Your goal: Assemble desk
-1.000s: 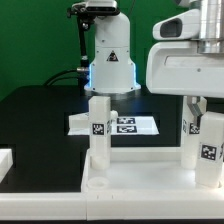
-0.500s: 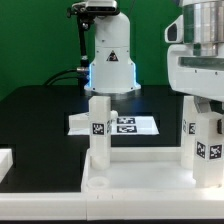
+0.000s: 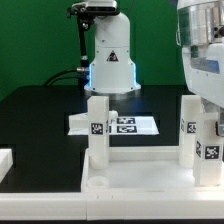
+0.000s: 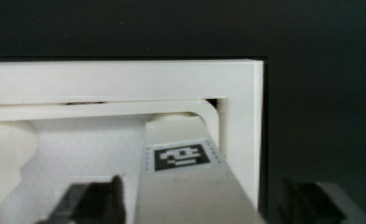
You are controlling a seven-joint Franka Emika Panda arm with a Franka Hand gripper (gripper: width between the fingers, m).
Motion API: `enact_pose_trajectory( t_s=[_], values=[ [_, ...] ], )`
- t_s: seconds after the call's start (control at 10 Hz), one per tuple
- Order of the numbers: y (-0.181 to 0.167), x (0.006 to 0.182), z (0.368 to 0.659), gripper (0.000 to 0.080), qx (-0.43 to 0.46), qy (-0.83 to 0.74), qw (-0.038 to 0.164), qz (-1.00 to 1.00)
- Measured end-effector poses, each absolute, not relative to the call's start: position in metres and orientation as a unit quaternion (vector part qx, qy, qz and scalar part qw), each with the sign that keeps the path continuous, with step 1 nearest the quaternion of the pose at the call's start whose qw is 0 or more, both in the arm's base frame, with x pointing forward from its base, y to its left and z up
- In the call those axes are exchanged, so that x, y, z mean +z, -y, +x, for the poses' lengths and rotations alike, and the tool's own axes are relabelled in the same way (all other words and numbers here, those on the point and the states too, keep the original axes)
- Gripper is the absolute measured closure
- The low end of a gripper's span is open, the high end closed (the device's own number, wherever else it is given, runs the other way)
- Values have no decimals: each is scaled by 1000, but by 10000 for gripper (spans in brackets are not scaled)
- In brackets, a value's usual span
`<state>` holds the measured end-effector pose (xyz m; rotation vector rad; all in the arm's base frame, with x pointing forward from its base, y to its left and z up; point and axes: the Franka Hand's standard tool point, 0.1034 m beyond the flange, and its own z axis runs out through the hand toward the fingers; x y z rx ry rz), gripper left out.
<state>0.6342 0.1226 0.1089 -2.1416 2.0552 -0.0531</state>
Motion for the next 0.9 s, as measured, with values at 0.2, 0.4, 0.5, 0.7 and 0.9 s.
enact_pose_trajectory(
  t_s=[0.2,0.4,0.5,0.7,0.9],
  values=[
    [-125,108,631,173,-28,-511,56,-857],
    [-125,107,631,154,-29,-454,52,-889],
    [-124,107,631,151,-31,-421,50,-905],
    [-123,107,631,150,-37,-342,44,-938],
    [-119,110,632,150,-44,-120,18,-992]
  ],
)
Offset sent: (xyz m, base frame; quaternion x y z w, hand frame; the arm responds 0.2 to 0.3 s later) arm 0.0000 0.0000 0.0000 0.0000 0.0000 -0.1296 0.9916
